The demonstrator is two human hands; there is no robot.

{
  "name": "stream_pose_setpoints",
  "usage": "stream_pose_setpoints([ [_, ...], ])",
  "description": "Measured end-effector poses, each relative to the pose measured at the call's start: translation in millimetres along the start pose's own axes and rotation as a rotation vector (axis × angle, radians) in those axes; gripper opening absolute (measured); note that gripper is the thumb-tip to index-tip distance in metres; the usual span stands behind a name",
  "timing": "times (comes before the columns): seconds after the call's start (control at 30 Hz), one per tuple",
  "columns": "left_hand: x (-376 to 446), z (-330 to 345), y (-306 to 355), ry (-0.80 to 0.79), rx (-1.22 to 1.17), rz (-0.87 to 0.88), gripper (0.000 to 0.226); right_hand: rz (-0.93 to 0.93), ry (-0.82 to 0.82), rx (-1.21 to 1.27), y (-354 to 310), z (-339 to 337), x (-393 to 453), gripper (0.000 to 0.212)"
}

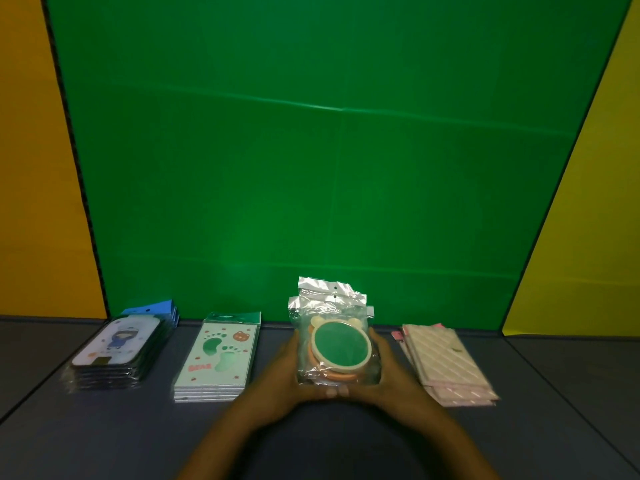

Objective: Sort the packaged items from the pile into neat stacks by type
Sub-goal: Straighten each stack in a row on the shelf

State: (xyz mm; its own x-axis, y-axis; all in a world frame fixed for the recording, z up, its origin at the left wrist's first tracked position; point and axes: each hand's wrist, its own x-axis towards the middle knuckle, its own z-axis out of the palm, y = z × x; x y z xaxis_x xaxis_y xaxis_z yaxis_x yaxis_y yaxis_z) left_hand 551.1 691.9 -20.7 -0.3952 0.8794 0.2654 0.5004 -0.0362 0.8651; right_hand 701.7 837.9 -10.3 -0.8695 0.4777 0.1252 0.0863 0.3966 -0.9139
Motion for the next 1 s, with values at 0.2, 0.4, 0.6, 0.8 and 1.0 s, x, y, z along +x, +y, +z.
stream_pose_setpoints([
  [0.2,6.4,0.8,-10.6,0.077,0.084,-0.039,0.076,-0.042,0.058,-0.094,8.5,1.4,6.9,0.09],
  [0.4,16.8,-3.2,-11.2,0.037,0.018,-0.077,0.057,-0.015,0.044,-0.07,5.0,0.8,13.0,0.077],
  [0.6,20.4,-1.5,-24.7,0.072,-0.019,-0.148,0.058,0.005,0.055,-0.058,7.8,3.6,16.7,0.071],
  [0.8,15.7,2.9,-25.1,0.092,-0.051,-0.146,0.06,-0.006,0.068,-0.039,10.2,5.0,17.5,0.068],
  [1.0,13.0,-1.2,-18.6,0.068,0.001,-0.159,0.06,-0.017,0.057,-0.044,12.2,4.4,16.4,0.079],
])
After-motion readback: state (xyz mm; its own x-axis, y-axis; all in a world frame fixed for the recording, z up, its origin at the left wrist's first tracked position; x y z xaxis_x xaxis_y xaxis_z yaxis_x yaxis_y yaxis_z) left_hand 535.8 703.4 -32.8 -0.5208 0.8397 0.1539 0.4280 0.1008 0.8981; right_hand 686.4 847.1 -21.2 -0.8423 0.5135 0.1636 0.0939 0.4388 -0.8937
